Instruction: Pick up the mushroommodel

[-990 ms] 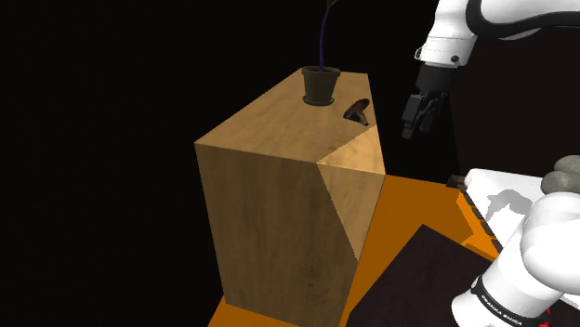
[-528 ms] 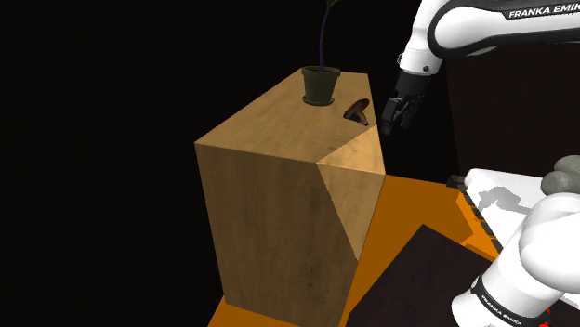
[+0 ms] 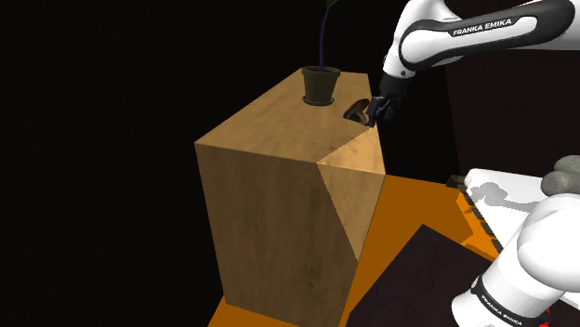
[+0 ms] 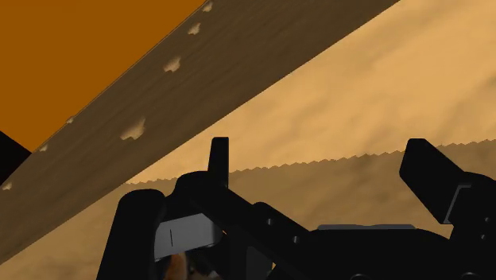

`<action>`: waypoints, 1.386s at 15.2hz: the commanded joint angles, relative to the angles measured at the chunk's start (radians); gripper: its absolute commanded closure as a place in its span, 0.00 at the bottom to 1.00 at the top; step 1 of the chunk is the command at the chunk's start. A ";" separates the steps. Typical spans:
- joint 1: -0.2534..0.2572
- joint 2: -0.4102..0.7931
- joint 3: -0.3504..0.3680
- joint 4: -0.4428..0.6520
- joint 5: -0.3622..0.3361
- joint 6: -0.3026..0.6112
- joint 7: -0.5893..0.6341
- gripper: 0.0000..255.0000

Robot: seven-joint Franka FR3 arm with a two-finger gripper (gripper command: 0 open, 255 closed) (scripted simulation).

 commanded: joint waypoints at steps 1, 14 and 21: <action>-0.010 0.054 -0.015 0.034 -0.013 0.044 -0.015 0.00; -0.052 0.371 -0.077 0.287 -0.026 0.238 -0.080 0.00; -0.053 0.387 -0.079 0.230 -0.030 0.310 -0.072 0.00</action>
